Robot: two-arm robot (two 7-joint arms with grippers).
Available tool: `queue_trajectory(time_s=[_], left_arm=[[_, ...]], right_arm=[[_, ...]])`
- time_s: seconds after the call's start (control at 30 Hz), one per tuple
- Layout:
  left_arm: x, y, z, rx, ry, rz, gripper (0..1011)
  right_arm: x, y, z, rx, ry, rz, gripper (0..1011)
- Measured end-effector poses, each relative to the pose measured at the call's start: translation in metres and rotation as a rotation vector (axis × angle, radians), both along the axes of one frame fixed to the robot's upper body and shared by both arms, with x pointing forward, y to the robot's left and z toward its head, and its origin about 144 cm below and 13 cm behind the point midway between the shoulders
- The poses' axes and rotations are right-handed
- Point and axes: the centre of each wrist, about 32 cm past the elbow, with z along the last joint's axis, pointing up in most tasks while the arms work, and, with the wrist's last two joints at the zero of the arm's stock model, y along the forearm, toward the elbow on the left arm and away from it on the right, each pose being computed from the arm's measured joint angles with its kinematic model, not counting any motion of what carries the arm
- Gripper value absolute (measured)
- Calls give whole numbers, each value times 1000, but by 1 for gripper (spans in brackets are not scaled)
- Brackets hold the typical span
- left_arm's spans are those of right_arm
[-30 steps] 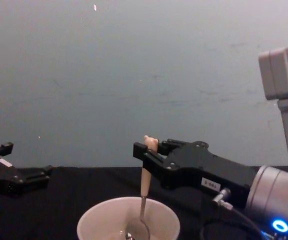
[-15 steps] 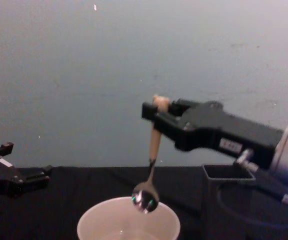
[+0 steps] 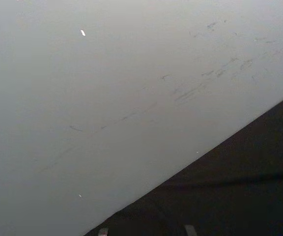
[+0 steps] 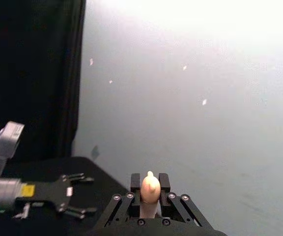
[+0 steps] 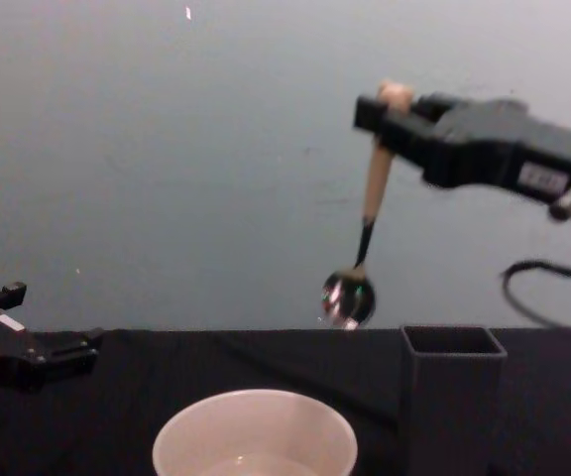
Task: Pick up the stirring spoon with one hand, stir inside the cup, then place it back in its original position.
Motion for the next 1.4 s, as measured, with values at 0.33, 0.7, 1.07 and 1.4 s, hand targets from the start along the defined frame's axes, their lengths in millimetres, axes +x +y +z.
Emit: queue_trajectory(time_s=[0.33,0.7,1.07,1.4], left_arm=[[0,0,0,0,0,0,1001],[0,0,0,0,0,0,1001],[0,0,0,0,0,0,1001],[0,0,0,0,0,0,1001]], right_arm=[[-12,-22,18,11,-19,-95,214],[-18,-33,8,-15,26,-153,214],[-20,-36,-3,-33,71,-165,214],[-21,-32,-21,-18,130,-178,214]])
